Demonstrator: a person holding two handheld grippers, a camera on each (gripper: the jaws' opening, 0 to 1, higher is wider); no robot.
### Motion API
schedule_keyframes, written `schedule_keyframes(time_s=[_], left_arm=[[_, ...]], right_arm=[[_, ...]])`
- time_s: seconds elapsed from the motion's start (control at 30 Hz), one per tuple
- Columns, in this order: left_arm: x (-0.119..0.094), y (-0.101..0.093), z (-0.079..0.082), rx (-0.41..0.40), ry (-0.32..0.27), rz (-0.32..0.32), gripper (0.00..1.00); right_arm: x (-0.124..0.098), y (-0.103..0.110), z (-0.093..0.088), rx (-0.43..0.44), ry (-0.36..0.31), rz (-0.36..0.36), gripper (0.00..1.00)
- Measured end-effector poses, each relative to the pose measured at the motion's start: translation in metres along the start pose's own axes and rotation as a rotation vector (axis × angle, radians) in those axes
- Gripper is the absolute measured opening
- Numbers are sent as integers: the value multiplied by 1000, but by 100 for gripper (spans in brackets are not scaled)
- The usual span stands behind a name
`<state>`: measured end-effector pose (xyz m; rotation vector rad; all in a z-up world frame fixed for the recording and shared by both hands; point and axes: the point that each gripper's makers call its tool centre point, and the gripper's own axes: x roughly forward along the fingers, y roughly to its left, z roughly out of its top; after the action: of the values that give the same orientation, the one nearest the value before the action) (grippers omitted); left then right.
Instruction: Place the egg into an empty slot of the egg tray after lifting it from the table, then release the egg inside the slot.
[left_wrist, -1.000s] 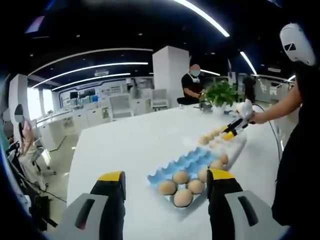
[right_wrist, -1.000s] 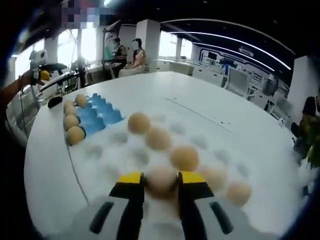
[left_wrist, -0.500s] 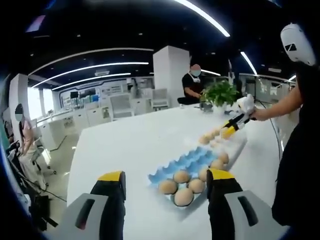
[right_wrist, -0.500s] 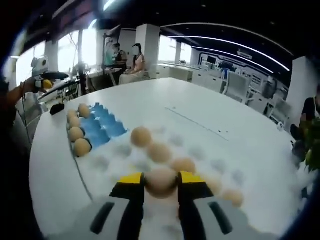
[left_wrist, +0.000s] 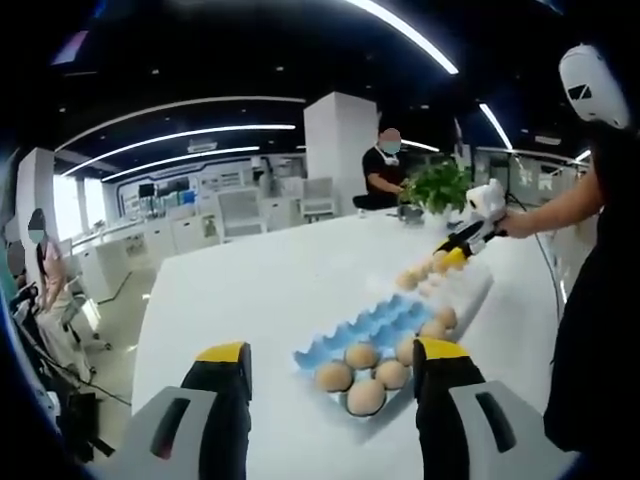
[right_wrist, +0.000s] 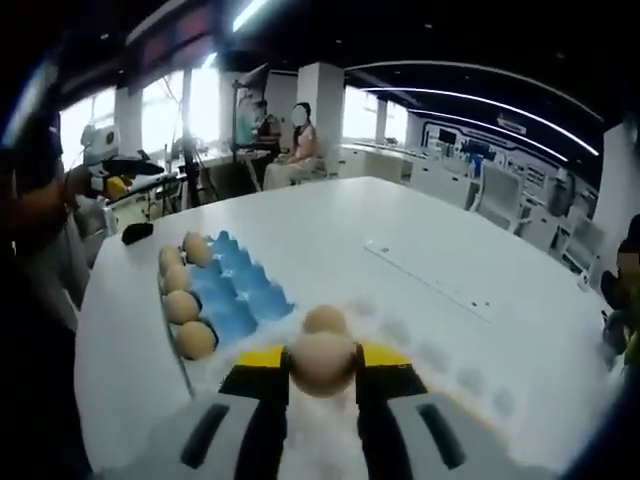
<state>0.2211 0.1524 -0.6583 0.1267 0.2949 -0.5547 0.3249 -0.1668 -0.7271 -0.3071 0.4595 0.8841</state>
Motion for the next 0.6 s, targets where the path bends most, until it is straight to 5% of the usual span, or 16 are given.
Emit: schedule_keyframes(time_s=[0.6], left_arm=[[-2, 3, -3, -8, 1, 8, 66]], right_arm=[[51, 62, 34, -58, -33, 172, 25]])
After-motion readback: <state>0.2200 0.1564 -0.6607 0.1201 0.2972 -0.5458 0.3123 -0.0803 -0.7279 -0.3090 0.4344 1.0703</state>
